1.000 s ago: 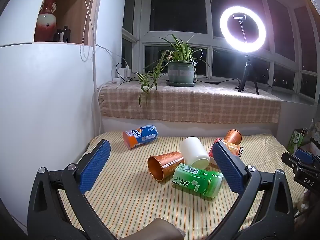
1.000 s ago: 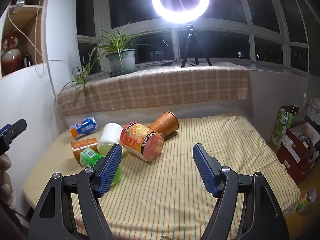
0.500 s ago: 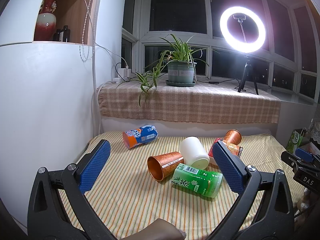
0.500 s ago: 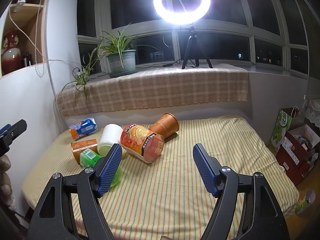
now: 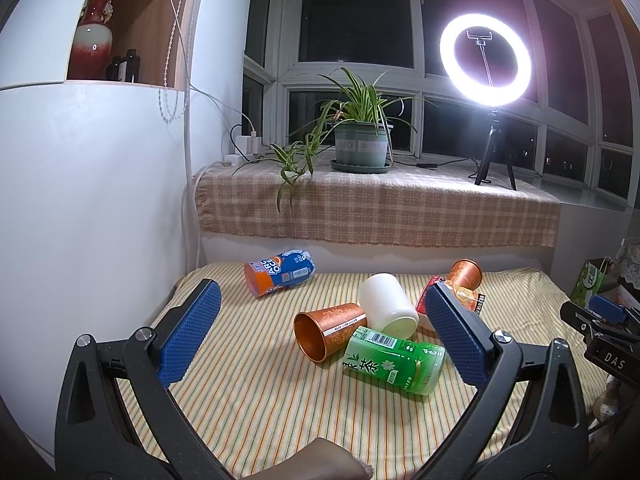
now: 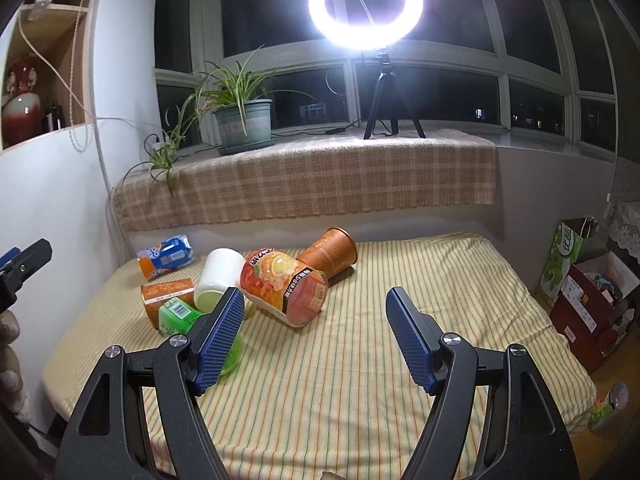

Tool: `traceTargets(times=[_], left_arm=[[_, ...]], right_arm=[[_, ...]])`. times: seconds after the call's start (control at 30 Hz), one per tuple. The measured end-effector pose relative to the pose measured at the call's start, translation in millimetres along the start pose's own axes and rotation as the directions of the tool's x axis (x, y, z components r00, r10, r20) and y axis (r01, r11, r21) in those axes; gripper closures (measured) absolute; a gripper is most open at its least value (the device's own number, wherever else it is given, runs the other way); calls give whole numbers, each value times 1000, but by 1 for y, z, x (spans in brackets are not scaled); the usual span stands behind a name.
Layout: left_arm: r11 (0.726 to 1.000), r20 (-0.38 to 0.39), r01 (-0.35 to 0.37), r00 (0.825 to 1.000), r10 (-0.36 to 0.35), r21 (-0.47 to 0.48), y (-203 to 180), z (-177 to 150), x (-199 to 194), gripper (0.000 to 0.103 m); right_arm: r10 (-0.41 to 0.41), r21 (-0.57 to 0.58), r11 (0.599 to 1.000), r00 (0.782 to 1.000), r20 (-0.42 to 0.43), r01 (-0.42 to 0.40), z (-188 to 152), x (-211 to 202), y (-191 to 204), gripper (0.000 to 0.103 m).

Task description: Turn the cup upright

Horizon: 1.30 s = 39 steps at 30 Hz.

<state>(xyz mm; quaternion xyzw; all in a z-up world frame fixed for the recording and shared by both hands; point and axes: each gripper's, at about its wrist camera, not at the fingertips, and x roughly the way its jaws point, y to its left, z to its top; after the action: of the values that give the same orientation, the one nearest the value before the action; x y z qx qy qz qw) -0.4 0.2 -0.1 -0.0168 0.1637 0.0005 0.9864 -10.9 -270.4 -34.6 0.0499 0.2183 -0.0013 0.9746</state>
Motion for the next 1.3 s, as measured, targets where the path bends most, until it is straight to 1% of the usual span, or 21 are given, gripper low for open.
traceTargets(times=[0.4,0.47,0.77,0.93,1.3], left_arm=[[1000,-1,-2,1000,2,0,0,0,0,0],[1000,-2,-2,1000,2,-1,-7,1,-2,0],[1000,-6,-2,1000,2,-2,-10,1,-4,0],[1000,-15,-2,1000,2,-6,-5,-6,7,0],[1000,-38,-3,999,3,-5,-2,-9,15,0]], right_arm=[[-16,-24,1000,1000,10,16,3,1,5,30],[-20,-28,999,1000,10,21,3,1,4,30],[-48,-66,997,999,18,50,7,6,11,30],[-45,-79,996,999,3,45,9,14,14,30],[-40,-112,993,999,3,40,16,27,24,30]])
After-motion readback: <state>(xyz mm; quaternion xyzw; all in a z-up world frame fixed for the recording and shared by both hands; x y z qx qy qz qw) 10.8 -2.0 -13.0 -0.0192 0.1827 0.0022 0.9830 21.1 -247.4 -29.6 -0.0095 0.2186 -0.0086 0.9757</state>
